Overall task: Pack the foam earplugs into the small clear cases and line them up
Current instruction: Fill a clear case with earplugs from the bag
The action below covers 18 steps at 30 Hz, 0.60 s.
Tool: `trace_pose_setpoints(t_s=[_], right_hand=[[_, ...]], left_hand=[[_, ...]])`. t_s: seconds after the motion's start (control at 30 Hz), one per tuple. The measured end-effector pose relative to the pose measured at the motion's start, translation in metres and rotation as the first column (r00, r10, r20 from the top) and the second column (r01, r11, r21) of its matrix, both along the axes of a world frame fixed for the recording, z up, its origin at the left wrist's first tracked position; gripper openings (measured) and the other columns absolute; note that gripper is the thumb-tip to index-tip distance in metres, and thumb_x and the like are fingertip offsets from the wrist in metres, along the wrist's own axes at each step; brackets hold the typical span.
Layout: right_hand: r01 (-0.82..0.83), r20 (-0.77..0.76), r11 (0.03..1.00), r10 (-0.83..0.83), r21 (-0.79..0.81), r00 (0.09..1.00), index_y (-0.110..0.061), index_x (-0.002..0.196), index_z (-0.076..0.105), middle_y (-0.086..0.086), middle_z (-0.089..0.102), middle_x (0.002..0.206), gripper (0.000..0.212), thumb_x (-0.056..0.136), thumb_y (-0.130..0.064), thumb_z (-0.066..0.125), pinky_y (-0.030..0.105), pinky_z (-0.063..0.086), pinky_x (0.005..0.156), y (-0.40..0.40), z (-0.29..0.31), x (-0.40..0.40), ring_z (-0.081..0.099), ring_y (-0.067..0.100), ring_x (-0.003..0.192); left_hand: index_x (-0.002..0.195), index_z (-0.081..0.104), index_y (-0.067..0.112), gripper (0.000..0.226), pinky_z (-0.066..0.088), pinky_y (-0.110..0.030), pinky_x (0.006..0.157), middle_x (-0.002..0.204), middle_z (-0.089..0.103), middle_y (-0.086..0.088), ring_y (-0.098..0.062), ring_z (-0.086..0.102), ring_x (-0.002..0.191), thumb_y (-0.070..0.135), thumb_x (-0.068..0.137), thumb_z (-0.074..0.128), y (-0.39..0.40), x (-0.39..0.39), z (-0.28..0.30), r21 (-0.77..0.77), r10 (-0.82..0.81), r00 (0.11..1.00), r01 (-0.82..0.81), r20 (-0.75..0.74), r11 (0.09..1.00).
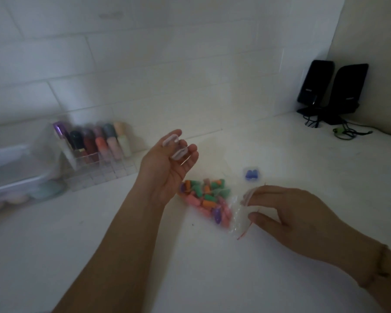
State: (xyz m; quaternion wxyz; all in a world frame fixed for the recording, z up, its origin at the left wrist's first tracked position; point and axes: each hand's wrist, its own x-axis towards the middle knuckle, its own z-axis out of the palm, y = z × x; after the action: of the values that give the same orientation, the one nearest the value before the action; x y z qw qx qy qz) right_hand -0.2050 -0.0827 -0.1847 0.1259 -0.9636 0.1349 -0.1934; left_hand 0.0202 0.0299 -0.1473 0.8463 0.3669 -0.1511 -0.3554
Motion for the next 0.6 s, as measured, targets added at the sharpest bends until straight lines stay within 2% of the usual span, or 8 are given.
trace_pose_setpoints(t_s=[0.07,0.13,0.2,0.27,0.33,0.47,0.53,0.6], right_hand=[[-0.064,-0.006,0.998,0.064,-0.004,0.998,-0.044,0.119,0.060,-0.029,0.058,0.118,0.039,0.091,-0.059,0.037,0.031,0.056,0.079,0.000,0.001,0.000,0.063,-0.001,0.101],[-0.099,-0.041,0.994,0.097,-0.040,0.994,-0.046,0.125,0.054,-0.027,0.054,0.115,0.044,0.094,-0.061,0.028,0.031,0.056,0.068,0.006,0.000,0.002,0.064,0.004,0.085],[-0.099,-0.072,0.990,0.092,-0.099,0.993,-0.044,0.123,0.054,-0.020,0.053,0.106,0.048,0.095,-0.060,0.019,0.032,0.052,0.058,0.014,-0.003,0.006,0.063,0.012,0.072],[-0.089,-0.058,0.981,0.080,-0.173,0.995,-0.040,0.109,0.056,-0.013,0.055,0.090,0.037,0.097,-0.054,0.024,0.028,0.043,0.047,0.020,-0.007,0.011,0.060,0.016,0.060],[-0.064,-0.071,0.974,0.049,-0.217,0.996,-0.038,0.102,0.059,-0.011,0.055,0.079,0.031,0.095,-0.047,0.030,0.026,0.036,0.044,0.024,-0.010,0.016,0.059,0.016,0.055],[-0.036,-0.053,0.968,0.024,-0.248,0.998,-0.041,0.101,0.068,-0.012,0.057,0.070,0.033,0.088,-0.045,0.038,0.025,0.040,0.045,0.022,-0.016,0.023,0.059,0.013,0.053],[-0.033,-0.001,0.975,0.033,-0.218,0.999,-0.044,0.098,0.068,-0.011,0.049,0.063,0.019,0.085,-0.045,0.053,0.025,0.041,0.045,0.022,-0.017,0.025,0.055,0.008,0.051],[-0.032,0.083,0.987,0.046,-0.159,0.996,-0.038,0.084,0.063,-0.012,0.036,0.059,0.009,0.081,-0.046,0.061,0.022,0.038,0.045,0.024,-0.017,0.027,0.044,0.005,0.048]], left_hand=[[0.101,0.056,0.006,0.012,0.056,-0.031,0.063,0.074,0.055,-0.010,-0.024,0.060,0.062,0.010,0.098,0.046,-0.004,-0.002,-0.002,0.066,0.032,0.999,-0.031,-0.014,0.997],[0.096,0.057,0.006,0.013,0.055,-0.029,0.060,0.072,0.055,-0.009,-0.022,0.059,0.059,0.013,0.098,0.046,-0.007,-0.005,-0.004,0.124,0.046,0.998,-0.042,-0.030,0.991],[0.091,0.057,0.007,0.015,0.054,-0.027,0.057,0.070,0.054,-0.009,-0.021,0.058,0.057,0.014,0.098,0.046,-0.010,-0.007,-0.007,0.161,0.048,0.997,-0.039,-0.055,0.986],[0.090,0.057,0.007,0.015,0.053,-0.026,0.055,0.069,0.053,-0.009,-0.021,0.057,0.056,0.014,0.097,0.046,-0.011,-0.008,-0.009,0.182,0.043,0.996,-0.029,-0.073,0.983],[0.091,0.056,0.007,0.014,0.052,-0.027,0.056,0.069,0.053,-0.009,-0.020,0.056,0.055,0.014,0.097,0.046,-0.011,-0.007,-0.009,0.186,0.027,0.997,-0.013,-0.074,0.982],[0.093,0.055,0.007,0.013,0.048,-0.028,0.059,0.071,0.054,-0.009,-0.021,0.056,0.057,0.016,0.095,0.045,-0.008,-0.004,-0.006,0.173,-0.005,0.998,0.015,-0.057,0.985],[0.094,0.055,0.007,0.016,0.047,-0.029,0.060,0.071,0.054,-0.009,-0.021,0.057,0.058,0.019,0.095,0.044,-0.005,-0.002,-0.005,0.154,-0.016,0.998,0.026,-0.062,0.988],[0.093,0.056,0.007,0.019,0.047,-0.030,0.061,0.071,0.055,-0.009,-0.022,0.057,0.059,0.023,0.096,0.044,-0.002,0.002,-0.004,0.126,-0.023,0.997,0.032,-0.079,0.992]])
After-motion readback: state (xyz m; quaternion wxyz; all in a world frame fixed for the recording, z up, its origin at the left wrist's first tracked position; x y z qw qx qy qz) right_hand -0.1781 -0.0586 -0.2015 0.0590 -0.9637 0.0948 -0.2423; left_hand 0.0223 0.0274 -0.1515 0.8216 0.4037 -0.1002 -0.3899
